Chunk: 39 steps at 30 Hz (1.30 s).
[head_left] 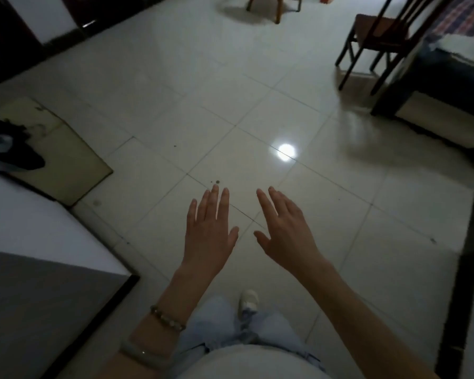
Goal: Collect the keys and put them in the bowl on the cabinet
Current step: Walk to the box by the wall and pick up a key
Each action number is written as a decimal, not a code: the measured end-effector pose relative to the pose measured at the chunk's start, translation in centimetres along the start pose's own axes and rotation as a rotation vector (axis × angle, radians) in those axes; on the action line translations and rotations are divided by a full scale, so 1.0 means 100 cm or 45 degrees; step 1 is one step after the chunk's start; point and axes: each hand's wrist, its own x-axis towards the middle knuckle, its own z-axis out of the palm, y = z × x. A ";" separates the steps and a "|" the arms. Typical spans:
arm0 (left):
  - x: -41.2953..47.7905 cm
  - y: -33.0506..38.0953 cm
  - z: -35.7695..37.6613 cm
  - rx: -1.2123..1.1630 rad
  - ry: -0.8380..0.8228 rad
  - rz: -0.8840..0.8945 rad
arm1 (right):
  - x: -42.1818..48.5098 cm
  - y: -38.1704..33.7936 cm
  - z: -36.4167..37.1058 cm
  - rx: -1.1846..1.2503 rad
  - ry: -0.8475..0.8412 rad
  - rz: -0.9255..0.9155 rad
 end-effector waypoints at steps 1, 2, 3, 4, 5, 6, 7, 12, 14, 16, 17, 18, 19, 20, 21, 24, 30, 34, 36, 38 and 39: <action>0.008 -0.001 0.000 0.008 0.005 -0.041 | 0.011 0.004 -0.003 0.000 -0.011 -0.034; 0.016 -0.002 0.000 0.012 0.011 -0.080 | 0.022 0.008 -0.005 0.002 -0.021 -0.065; 0.023 -0.004 -0.001 0.015 0.015 -0.115 | 0.034 0.011 -0.007 0.005 -0.030 -0.093; 0.031 -0.006 -0.001 0.016 0.016 -0.147 | 0.046 0.013 -0.007 0.006 -0.039 -0.119; 0.037 -0.009 -0.001 0.015 0.018 -0.176 | 0.057 0.015 -0.007 0.006 -0.047 -0.144; 0.044 -0.013 -0.002 0.012 0.019 -0.203 | 0.069 0.015 -0.007 0.004 -0.057 -0.167; 0.051 -0.018 -0.001 0.006 0.017 -0.233 | 0.081 0.015 -0.005 0.002 -0.067 -0.188; 0.085 -0.054 0.005 -0.022 0.030 -0.368 | 0.148 0.003 0.005 -0.014 -0.133 -0.299; 0.102 -0.074 0.006 -0.029 0.045 -0.430 | 0.180 -0.005 0.009 -0.019 -0.149 -0.349; 0.120 -0.096 0.007 -0.024 0.055 -0.489 | 0.214 -0.018 0.011 -0.024 -0.159 -0.393; 0.130 -0.108 0.006 -0.024 0.064 -0.513 | 0.231 -0.025 0.012 -0.027 -0.166 -0.418; 0.140 -0.120 0.006 -0.027 0.071 -0.533 | 0.247 -0.032 0.012 -0.029 -0.176 -0.445; 0.150 -0.132 0.004 -0.034 0.080 -0.551 | 0.263 -0.040 0.012 -0.029 -0.186 -0.474; 0.159 -0.144 0.001 -0.041 0.091 -0.570 | 0.280 -0.047 0.011 -0.028 -0.194 -0.504; 0.169 -0.155 -0.003 -0.046 0.103 -0.587 | 0.297 -0.054 0.010 -0.029 -0.198 -0.533; 0.197 -0.190 -0.014 -0.051 0.132 -0.636 | 0.346 -0.076 0.005 -0.034 -0.204 -0.602; 0.249 -0.244 -0.027 -0.024 0.179 -0.670 | 0.431 -0.113 -0.001 -0.004 -0.187 -0.719; 0.285 -0.276 -0.032 0.002 0.206 -0.739 | 0.484 -0.133 0.005 -0.008 -0.213 -0.782; 0.304 -0.295 -0.033 0.010 0.208 -0.775 | 0.515 -0.142 0.009 -0.018 -0.226 -0.814; 0.327 -0.316 -0.034 0.019 0.211 -0.820 | 0.550 -0.152 0.014 -0.023 -0.240 -0.852; 0.340 -0.327 -0.034 0.018 0.207 -0.850 | 0.569 -0.157 0.015 -0.030 -0.247 -0.872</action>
